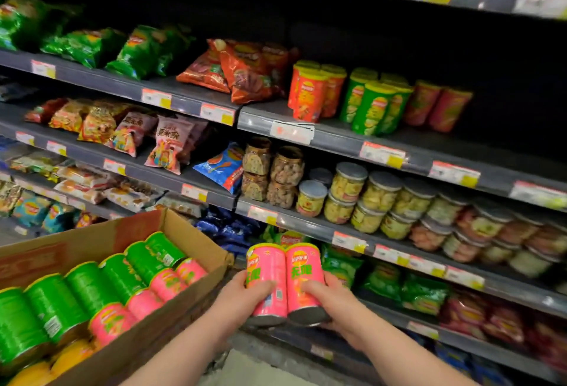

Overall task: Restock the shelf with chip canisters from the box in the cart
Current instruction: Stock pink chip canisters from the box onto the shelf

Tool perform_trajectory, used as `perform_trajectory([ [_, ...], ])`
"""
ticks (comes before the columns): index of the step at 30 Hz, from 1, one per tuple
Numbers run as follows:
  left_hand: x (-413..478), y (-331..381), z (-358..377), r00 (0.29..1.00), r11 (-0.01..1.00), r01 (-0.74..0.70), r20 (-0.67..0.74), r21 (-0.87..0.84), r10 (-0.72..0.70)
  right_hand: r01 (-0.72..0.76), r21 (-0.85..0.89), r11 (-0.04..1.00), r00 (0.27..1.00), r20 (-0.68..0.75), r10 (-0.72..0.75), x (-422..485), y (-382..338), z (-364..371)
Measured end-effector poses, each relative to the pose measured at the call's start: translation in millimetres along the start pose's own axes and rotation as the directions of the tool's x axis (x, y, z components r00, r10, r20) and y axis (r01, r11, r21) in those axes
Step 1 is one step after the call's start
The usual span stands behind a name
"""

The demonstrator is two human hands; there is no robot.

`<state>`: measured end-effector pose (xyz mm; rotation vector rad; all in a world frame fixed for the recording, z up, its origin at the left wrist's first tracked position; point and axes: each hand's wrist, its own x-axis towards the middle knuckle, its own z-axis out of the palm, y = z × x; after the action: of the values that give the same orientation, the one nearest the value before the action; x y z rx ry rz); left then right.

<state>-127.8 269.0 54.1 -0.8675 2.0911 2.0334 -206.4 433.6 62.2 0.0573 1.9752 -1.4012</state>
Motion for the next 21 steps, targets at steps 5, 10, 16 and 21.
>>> perform_trajectory([
  [5,-11.2,21.7,81.3,0.995,0.998,-0.058,0.082,0.036,0.054,0.023,0.071,0.997,0.998,-0.068,-0.019,-33.8,20.9,-80.1],
  [10,-23.7,42.3,150.8,0.984,0.993,-0.100,0.156,0.056,0.090,0.074,0.113,0.991,0.990,-0.126,-0.060,-62.5,32.7,-147.4],
  [16,-37.3,72.2,205.5,0.961,0.984,-0.168,0.232,0.051,0.152,0.166,0.140,0.976,0.973,-0.186,-0.139,-83.8,34.5,-209.4],
  [21,-34.3,101.2,219.4,0.943,0.966,-0.249,0.242,0.069,0.226,0.255,0.124,0.959,0.953,-0.199,-0.227,-90.2,17.1,-231.9],
])
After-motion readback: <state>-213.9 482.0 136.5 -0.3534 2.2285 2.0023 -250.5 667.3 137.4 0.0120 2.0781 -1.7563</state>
